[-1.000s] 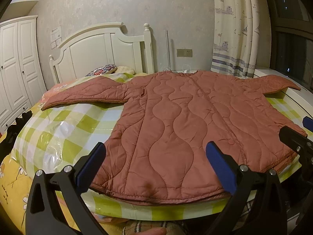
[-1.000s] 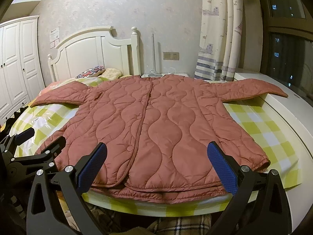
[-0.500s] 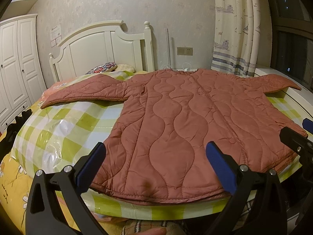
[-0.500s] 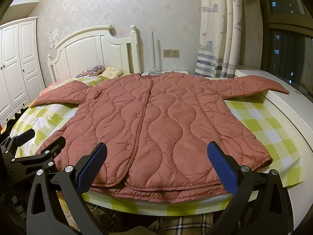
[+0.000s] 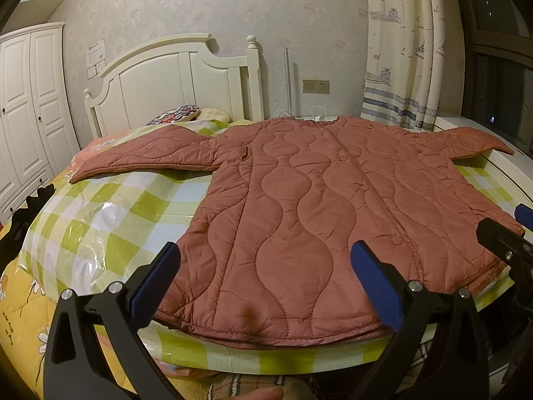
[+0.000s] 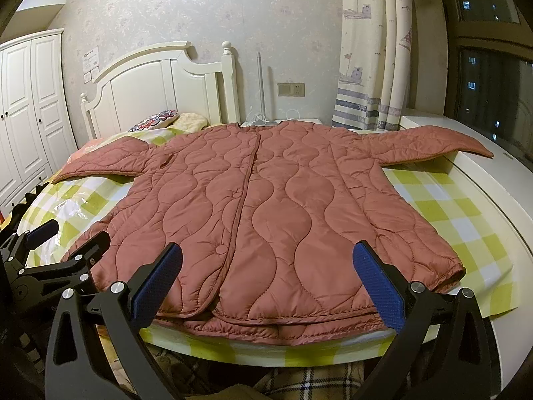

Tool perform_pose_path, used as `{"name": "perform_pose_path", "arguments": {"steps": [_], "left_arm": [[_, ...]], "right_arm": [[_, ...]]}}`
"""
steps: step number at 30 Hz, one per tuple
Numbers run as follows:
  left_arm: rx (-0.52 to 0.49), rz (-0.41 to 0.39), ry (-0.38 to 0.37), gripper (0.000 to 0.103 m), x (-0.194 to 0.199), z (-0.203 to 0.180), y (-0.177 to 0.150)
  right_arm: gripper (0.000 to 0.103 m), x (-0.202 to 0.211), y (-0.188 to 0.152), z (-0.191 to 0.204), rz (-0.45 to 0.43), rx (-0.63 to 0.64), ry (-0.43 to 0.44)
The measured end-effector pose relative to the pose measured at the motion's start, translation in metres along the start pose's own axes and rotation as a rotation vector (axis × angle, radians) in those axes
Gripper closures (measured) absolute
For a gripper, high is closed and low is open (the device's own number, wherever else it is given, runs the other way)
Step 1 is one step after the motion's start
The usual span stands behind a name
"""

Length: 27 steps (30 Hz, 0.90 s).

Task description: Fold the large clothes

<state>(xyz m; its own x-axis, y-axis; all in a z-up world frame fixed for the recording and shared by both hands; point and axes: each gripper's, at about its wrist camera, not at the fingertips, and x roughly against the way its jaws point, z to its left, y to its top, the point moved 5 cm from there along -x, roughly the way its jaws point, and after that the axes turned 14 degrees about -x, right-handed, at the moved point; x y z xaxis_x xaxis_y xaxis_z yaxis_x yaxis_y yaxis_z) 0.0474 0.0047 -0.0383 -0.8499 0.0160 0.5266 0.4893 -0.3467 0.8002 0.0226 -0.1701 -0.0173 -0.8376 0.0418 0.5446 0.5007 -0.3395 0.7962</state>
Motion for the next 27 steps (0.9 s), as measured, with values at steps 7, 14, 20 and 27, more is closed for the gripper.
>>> {"name": "perform_pose_path", "arguments": {"steps": [7, 14, 20, 27], "left_arm": [[0.000, 0.000, 0.000, 0.002, 0.0000, 0.0000, -0.0001], [0.000, -0.001, 0.000, 0.002, 0.0000, 0.0001, 0.0000], [0.001, 0.002, -0.001, 0.002, -0.0005, 0.0004, 0.0000], [0.002, 0.020, -0.006, 0.002, -0.0055, -0.0005, -0.0037]], "right_arm": [[0.004, -0.0004, -0.0019, 0.0001, 0.005, -0.002, 0.000], [0.005, -0.0011, -0.0015, -0.0003, 0.006, -0.003, 0.001], [0.004, -0.0012, -0.0032, -0.0001, 0.007, -0.008, 0.000], [0.005, -0.0079, -0.0078, -0.0055, 0.023, -0.022, -0.005]]}}
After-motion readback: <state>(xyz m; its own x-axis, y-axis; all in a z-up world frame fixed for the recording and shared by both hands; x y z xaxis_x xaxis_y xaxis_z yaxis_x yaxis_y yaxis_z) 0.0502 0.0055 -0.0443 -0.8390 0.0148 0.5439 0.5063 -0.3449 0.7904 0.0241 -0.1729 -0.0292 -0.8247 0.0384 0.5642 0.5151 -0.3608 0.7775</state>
